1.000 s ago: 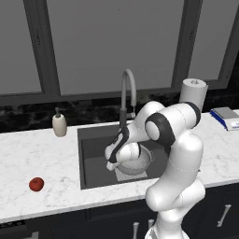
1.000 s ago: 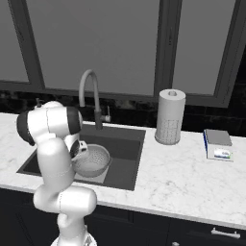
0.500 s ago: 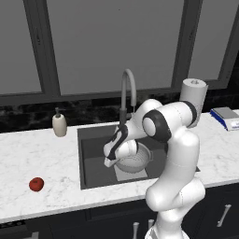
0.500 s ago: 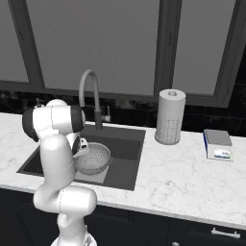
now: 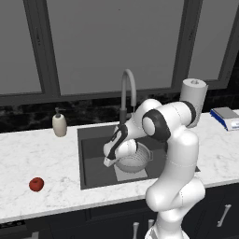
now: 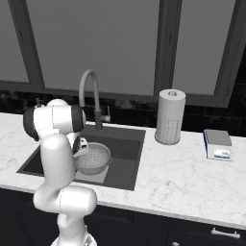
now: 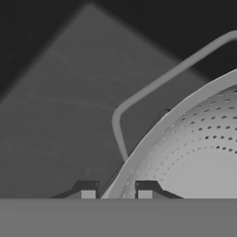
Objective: Put the colander in the sink, put the apple in the colander, and turn on the sink faucet and pour water over the colander.
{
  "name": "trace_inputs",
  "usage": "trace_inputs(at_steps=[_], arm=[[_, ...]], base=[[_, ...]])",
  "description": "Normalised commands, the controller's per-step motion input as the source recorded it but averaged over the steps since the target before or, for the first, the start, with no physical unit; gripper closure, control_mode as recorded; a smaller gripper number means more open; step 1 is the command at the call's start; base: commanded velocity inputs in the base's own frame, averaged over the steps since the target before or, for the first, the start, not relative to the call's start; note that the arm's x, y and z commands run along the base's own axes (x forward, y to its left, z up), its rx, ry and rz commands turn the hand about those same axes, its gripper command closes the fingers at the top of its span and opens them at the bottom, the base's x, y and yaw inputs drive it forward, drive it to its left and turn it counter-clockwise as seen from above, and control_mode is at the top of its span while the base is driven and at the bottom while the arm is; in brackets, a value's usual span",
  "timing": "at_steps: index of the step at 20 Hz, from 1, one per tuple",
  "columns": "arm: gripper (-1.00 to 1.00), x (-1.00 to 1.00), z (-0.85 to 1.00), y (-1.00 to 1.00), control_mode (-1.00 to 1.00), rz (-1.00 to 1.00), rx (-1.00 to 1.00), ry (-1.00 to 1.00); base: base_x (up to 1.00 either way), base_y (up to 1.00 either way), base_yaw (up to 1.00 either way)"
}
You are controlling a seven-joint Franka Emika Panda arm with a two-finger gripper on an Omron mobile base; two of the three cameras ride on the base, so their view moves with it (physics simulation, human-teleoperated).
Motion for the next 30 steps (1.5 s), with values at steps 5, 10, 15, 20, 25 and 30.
trace_inputs(at_steps=[5, 10, 15, 20, 25, 30], arm=[[-1.00, 0.00, 0.00, 0.00, -1.00, 0.00, 0.00, 0.00], [-1.00, 0.00, 0.00, 0.00, -1.00, 0.00, 0.00, 0.00], [-1.00, -0.03, 0.24, 0.00, -1.00, 0.00, 0.00, 0.00], [-1.00, -0.34, 0.54, 0.00, -1.00, -0.01, 0.00, 0.00], [-1.00, -0.61, 0.60, 0.00, -1.00, -0.04, 0.00, 0.00], [-1.00, -0.75, 0.55, 0.00, -1.00, -0.07, 0.00, 0.00]], base=[[0.00, 0.00, 0.00], [0.00, 0.00, 0.00], [0.00, 0.00, 0.00], [0.00, 0.00, 0.00], [0.00, 0.00, 0.00], [0.00, 0.00, 0.00]])
